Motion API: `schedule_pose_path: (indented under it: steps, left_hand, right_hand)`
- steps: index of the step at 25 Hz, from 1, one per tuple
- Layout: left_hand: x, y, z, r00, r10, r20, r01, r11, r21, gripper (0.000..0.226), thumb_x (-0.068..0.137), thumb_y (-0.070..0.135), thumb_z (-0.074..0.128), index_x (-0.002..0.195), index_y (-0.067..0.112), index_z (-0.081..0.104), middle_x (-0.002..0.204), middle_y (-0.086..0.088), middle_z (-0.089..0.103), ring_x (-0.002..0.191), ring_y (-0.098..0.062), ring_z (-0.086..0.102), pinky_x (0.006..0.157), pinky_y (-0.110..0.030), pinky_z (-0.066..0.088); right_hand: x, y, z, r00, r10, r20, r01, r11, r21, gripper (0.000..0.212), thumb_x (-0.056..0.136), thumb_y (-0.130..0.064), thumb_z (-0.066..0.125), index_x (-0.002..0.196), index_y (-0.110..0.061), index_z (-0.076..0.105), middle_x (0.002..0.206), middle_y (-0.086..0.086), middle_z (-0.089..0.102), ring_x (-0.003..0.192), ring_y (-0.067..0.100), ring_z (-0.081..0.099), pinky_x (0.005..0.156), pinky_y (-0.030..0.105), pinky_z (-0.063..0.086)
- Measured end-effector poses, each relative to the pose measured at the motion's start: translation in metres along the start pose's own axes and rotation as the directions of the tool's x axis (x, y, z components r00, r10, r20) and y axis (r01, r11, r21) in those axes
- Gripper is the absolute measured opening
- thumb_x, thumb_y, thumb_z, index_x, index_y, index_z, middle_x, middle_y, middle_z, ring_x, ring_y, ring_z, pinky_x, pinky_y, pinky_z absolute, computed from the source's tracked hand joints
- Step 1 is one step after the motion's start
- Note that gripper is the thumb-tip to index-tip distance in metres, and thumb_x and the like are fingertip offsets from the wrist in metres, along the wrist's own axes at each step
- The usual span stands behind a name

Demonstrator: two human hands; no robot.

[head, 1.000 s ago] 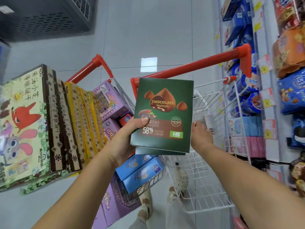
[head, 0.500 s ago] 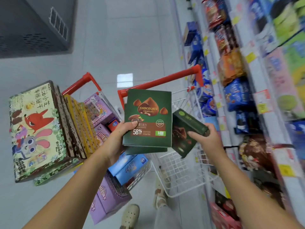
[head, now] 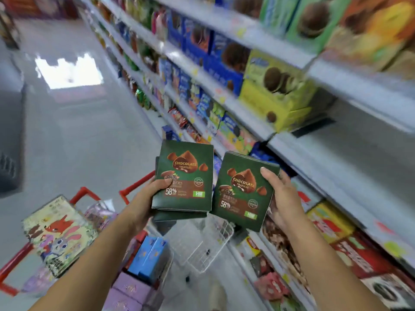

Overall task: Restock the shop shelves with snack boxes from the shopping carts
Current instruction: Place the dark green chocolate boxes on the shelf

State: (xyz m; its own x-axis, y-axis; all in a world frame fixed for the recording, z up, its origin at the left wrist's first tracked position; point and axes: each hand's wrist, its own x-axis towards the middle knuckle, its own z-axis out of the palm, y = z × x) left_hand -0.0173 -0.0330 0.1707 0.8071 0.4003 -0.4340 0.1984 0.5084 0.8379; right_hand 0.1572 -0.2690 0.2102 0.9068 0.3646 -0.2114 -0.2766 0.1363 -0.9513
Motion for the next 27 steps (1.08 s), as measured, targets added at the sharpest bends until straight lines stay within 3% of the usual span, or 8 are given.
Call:
schedule_pose_path:
  steps: [3,7,9,13,19,23,27]
  left_hand:
    - [-0.031,0.045,0.053,0.986,0.067,0.151,-0.076,0.996,0.056,0.083,0.049,0.046,0.074,0.123,0.011,0.061,0.095,-0.007,0.076,0.078,-0.018,0.073,0.08,-0.037,0.053]
    - [-0.067,0.088,0.135,0.93,0.128,0.345,-0.175,0.979,0.107,0.079,0.05,0.047,0.074,0.121,0.014,0.063,0.11,-0.014,0.074,0.088,-0.023,0.071,0.09,-0.041,0.052]
    - [-0.085,0.1,0.179,0.904,0.132,0.407,-0.193,0.975,0.112,0.075,0.048,0.046,0.075,0.115,0.014,0.066,0.106,-0.014,0.075,0.087,-0.025,0.071,0.096,-0.048,0.05]
    - [-0.13,0.104,0.274,0.825,0.162,0.541,-0.243,0.966,0.082,0.065,0.044,0.039,0.077,0.104,0.015,0.068,0.086,-0.006,0.077,0.069,-0.018,0.073,0.073,-0.036,0.059]
    - [-0.205,0.08,0.406,0.666,0.195,0.72,-0.302,0.953,0.021,0.063,0.025,0.04,0.088,0.085,0.023,0.077,0.083,-0.005,0.076,0.07,-0.02,0.074,0.06,-0.046,0.061]
    - [-0.245,0.048,0.481,0.602,0.219,0.768,-0.336,0.942,-0.005,0.073,0.041,0.039,0.077,0.108,0.017,0.065,0.086,-0.005,0.077,0.072,-0.019,0.074,0.057,-0.037,0.061]
    - [-0.272,0.021,0.532,0.578,0.265,0.772,-0.335,0.939,-0.071,0.072,0.036,0.037,0.082,0.104,0.02,0.066,0.086,-0.004,0.077,0.072,-0.019,0.074,0.059,-0.038,0.061]
  right_hand:
    - [-0.052,-0.06,-0.023,0.99,-0.126,-0.061,0.128,0.992,0.02,0.021,0.086,-0.019,0.066,0.106,-0.013,0.063,0.096,0.012,0.074,0.078,0.025,0.071,0.063,0.032,0.058]
    - [-0.117,-0.136,-0.067,0.937,-0.311,-0.16,0.311,0.95,-0.023,0.022,0.081,-0.025,0.073,0.099,-0.018,0.064,0.095,0.011,0.074,0.079,0.027,0.071,0.069,0.039,0.057]
    - [-0.15,-0.172,-0.091,0.897,-0.383,-0.223,0.388,0.921,-0.023,0.025,0.078,-0.027,0.074,0.1,-0.018,0.064,0.092,0.009,0.074,0.075,0.026,0.072,0.066,0.038,0.057]
    - [-0.219,-0.225,-0.156,0.788,-0.51,-0.346,0.532,0.846,-0.035,0.015,0.085,-0.026,0.067,0.099,-0.02,0.065,0.089,0.005,0.075,0.073,0.022,0.071,0.066,0.037,0.058]
    - [-0.318,-0.283,-0.261,0.663,-0.595,-0.455,0.607,0.783,-0.139,0.03,0.075,-0.037,0.068,0.1,-0.021,0.065,0.089,0.005,0.075,0.075,0.023,0.072,0.069,0.039,0.058]
    - [-0.376,-0.311,-0.333,0.584,-0.639,-0.5,0.633,0.745,-0.213,0.014,0.085,-0.032,0.065,0.093,-0.02,0.064,0.085,0.005,0.074,0.072,0.023,0.071,0.066,0.038,0.058]
    - [-0.434,-0.338,-0.405,0.457,-0.693,-0.558,0.663,0.683,-0.306,0.018,0.084,-0.036,0.066,0.094,-0.022,0.062,0.082,0.004,0.072,0.071,0.023,0.07,0.065,0.039,0.057]
